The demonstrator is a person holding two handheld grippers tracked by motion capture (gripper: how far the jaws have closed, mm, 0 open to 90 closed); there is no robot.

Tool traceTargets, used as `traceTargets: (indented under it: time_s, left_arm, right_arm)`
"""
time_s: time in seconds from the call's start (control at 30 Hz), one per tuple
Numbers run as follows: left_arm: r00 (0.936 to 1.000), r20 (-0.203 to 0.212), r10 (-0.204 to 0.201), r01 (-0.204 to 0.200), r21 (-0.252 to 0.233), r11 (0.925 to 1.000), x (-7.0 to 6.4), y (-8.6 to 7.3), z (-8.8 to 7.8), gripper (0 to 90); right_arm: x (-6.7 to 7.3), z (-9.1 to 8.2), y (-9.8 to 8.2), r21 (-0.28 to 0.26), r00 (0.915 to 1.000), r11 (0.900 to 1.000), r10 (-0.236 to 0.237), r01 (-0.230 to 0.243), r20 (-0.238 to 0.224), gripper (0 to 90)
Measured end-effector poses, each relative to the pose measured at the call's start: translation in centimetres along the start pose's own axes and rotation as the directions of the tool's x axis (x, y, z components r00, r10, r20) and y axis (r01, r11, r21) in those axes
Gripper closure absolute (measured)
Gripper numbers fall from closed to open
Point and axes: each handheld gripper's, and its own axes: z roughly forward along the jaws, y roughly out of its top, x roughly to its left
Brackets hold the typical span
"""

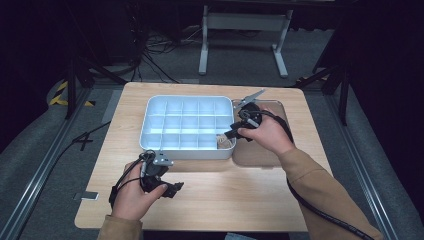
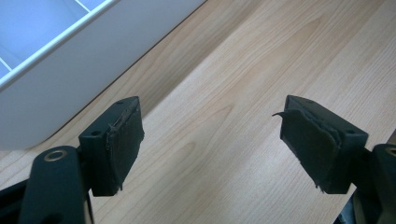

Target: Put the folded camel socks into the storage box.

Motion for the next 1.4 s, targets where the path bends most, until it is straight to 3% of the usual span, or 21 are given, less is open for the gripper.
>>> traceTargets:
  time_s: [0.27, 0.77, 1.07, 1.2, 1.33, 1.4]
  left_arm:
    - [1.0, 0.003, 0.006, -0.006, 0.001, 1.0, 0.1, 0.1, -0.1, 21.8]
    - [1.0, 0.004, -0.003, 0.003, -0.009, 1.0, 0.3, 0.4, -0.2, 21.8]
    - [0.9998, 0.018, 0.005, -0.005, -0.015, 0.9999, 0.2, 0.9, 0.1, 21.8]
    - [0.9997, 0.023, 0.011, -0.011, -0.012, 0.9999, 0.2, 1.0, 0.3, 21.8]
    - [0.9998, 0.016, 0.015, -0.015, -0.013, 0.9998, 0.2, 0.9, 0.2, 21.8]
    - [0.9998, 0.016, 0.011, -0.011, -0.012, 0.9999, 0.1, 0.9, 0.2, 21.8]
  right_arm:
    - [0.3, -2.5, -1.4, -0.099, 0.9995, 0.995, -0.02, 0.017, -0.024, 53.6]
    - [0.9, -4.7, -4.3, -0.172, 0.999, 0.984, -0.041, 0.044, 0.019, 48.6]
    - [1.5, -6.7, -6.5, -0.188, 0.9917, 0.974, -0.119, 0.126, 0.049, 42.6]
    - [1.9, -7.3, -7.9, -0.187, 0.993, 0.975, -0.111, 0.117, 0.041, 42.5]
    - [2.2, -7.8, -9.4, -0.168, 0.9918, 0.979, -0.105, 0.116, 0.073, 40.8]
    - [2.4, -7.8, -10.4, -0.184, 0.9954, 0.98, -0.063, 0.075, 0.072, 40.1]
